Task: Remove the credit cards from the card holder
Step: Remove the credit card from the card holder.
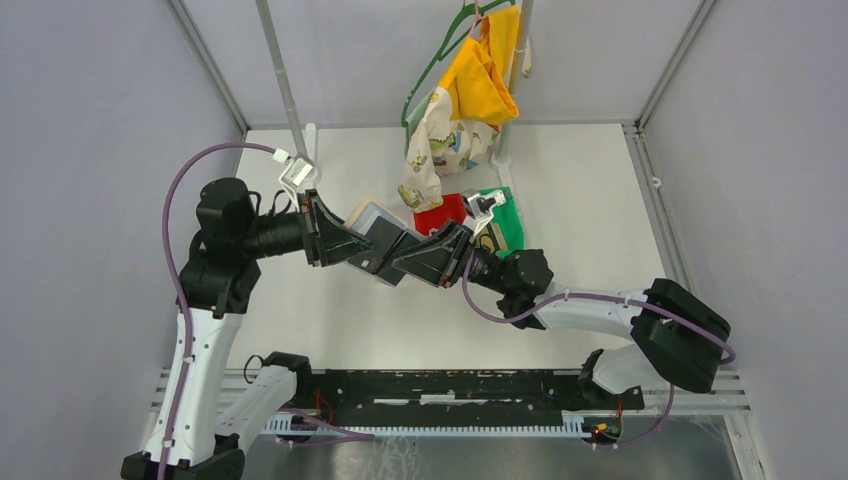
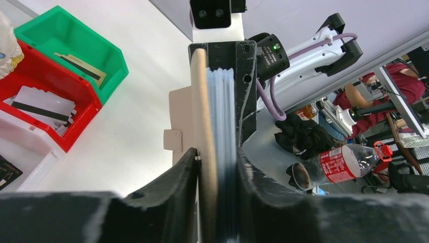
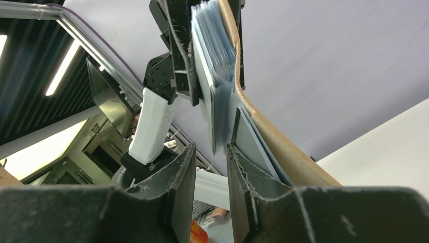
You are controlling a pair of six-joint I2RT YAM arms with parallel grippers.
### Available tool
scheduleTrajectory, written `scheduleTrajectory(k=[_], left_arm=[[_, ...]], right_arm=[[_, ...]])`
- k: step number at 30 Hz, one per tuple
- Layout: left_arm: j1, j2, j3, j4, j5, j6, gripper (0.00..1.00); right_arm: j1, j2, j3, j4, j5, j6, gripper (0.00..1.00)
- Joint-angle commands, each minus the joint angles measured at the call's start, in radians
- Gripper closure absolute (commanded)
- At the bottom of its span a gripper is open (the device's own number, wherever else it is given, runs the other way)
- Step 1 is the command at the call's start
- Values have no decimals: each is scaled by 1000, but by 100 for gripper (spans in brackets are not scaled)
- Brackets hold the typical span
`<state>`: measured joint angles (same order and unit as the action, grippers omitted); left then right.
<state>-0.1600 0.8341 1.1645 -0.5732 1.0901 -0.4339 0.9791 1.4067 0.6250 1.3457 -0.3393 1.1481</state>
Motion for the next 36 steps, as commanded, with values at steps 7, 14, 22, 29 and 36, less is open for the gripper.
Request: scheduleTrajectory(k=[7, 14, 22, 29, 36], left_arm=[[-2, -15, 15, 69, 54, -24, 54], [-3, 4, 4, 68, 38, -18, 67], [-3, -6, 6, 49, -41, 16, 94], [-2, 5, 37, -38, -136, 112, 98], [-3, 34, 40, -43, -79, 98, 89]], right_arm=[[-3, 42, 124, -46, -14, 18, 68], [-3, 58, 124, 24, -16, 58, 79], [-3, 33, 105, 26, -4, 50, 98], [-2, 0, 88, 50, -7, 43, 100], [-2, -23, 67, 65, 3, 46, 100]])
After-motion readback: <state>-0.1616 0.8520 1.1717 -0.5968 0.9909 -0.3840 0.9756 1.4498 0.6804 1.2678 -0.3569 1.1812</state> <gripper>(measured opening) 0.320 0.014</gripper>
